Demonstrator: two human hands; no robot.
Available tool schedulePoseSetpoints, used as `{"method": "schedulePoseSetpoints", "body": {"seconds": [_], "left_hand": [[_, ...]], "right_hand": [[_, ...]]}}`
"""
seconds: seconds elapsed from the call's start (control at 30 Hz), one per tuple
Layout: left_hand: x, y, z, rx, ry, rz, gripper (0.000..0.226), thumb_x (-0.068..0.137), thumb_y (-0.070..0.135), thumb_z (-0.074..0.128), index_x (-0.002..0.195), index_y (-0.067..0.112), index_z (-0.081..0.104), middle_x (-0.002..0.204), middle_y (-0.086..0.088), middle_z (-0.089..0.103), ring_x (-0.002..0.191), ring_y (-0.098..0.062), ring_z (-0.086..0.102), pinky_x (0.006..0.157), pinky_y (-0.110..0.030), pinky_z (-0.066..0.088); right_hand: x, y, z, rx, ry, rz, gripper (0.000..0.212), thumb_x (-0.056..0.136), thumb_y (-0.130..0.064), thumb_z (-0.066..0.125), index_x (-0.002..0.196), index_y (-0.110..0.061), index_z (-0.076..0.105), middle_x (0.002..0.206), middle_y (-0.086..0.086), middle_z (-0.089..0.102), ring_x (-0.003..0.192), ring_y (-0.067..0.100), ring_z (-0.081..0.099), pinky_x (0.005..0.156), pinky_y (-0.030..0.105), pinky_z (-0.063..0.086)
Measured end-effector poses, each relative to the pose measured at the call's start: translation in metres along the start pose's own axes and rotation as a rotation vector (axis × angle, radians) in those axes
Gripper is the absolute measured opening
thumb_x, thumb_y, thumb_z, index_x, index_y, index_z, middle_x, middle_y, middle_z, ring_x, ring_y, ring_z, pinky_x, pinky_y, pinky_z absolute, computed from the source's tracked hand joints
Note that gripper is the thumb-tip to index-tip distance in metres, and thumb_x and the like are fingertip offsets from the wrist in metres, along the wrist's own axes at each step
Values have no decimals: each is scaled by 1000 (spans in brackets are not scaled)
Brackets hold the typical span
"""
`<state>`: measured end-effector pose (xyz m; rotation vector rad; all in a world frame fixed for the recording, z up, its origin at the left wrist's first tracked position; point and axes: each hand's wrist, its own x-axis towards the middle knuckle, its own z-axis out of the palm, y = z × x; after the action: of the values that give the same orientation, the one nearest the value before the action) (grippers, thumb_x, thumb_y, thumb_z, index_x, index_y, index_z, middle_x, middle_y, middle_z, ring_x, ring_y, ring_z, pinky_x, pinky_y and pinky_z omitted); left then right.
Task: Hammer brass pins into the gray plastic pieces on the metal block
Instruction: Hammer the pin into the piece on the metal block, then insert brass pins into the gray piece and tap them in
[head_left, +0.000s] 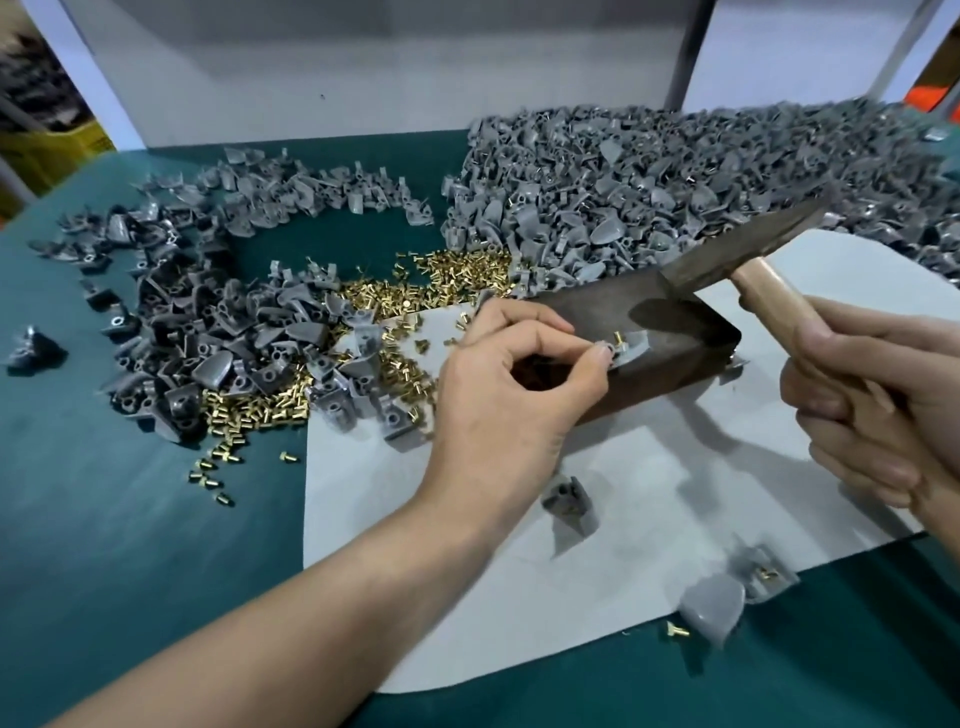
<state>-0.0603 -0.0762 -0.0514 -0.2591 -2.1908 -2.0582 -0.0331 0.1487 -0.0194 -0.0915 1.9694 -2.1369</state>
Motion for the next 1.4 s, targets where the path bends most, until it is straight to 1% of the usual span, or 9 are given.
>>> {"method": "schedulePoseSetpoints", "body": {"seconds": [0.2, 0.33, 0.5, 0.67, 0.8, 0.93, 1.03, 1.2, 1.4], "left_hand": [[0, 1, 1, 39, -3, 5, 9, 78, 13, 76, 71, 17, 73, 89, 12, 60, 87, 2, 56, 84, -26, 50], [-1, 1, 1, 77, -1, 45, 6, 79, 12, 76, 74, 13, 72, 89, 10, 58, 87, 1, 55, 81, -17, 46], [-1, 0, 3, 182, 66, 111, 10, 78, 9, 75, 75, 17, 70, 87, 12, 57, 87, 0, 54, 74, -7, 39], [-1, -2, 3, 181, 69, 105, 12, 79, 9, 75, 76, 20, 70, 86, 14, 56, 86, 1, 54, 73, -9, 40], [-1, -4, 2, 175, 71, 123, 12, 77, 6, 76, 76, 16, 70, 86, 11, 56, 85, 0, 54, 71, -9, 39], [1, -4, 1, 208, 71, 164, 10, 77, 5, 77, 77, 14, 71, 86, 12, 56, 83, 2, 53, 71, -7, 37], [0, -6, 0, 190, 80, 183, 9, 77, 3, 76, 76, 11, 71, 86, 10, 57, 83, 1, 53, 72, -7, 38], [-4, -5, 2, 235, 88, 160, 9, 78, 11, 76, 77, 19, 71, 88, 16, 56, 91, 0, 54, 76, -8, 41], [-13, -1, 1, 460, 169, 148, 6, 73, 39, 64, 75, 34, 64, 104, 28, 50, 108, 6, 39, 90, -25, 30]], "right_hand": [[-7, -10, 14, -29, -81, -1, 42, 74, -41, 71, 111, -22, 67, 59, 7, 38, 23, 13, 30, 39, 30, 43], [-17, -18, 25, -145, -106, 24, 68, 67, -53, 77, 122, -16, 61, 57, 10, 41, 23, 16, 34, 37, 29, 42], [-23, -40, 34, -475, 52, -30, 67, 64, -70, 63, 127, -46, 55, 47, -2, 43, 28, 18, 36, 37, 17, 29], [-26, -51, 30, -1022, 156, -79, 65, 71, -86, 34, 130, -59, 42, 92, -7, 68, 64, 12, 65, 52, 25, 53], [-28, -53, 57, -1084, 152, -143, 43, 77, -76, 36, 118, -65, 47, 66, -8, 65, 28, 13, 51, 33, 23, 45], [-23, -55, 59, -1153, 241, -212, 49, 78, -83, 30, 122, -66, 44, 76, -18, 64, 31, 12, 54, 28, 19, 39], [-23, -49, 60, -1278, 192, -218, 41, 80, -64, 38, 115, -52, 54, 62, -8, 61, 30, 10, 49, 27, 16, 36], [-26, -60, 21, -590, 294, -154, 37, 72, -59, 66, 108, -49, 64, 53, 5, 54, 28, 27, 47, 37, 30, 45], [-6, -6, -13, -154, 591, 30, 15, 95, -15, 51, 84, -13, 61, 52, 3, 48, 32, 17, 41, 35, 26, 33]]}}
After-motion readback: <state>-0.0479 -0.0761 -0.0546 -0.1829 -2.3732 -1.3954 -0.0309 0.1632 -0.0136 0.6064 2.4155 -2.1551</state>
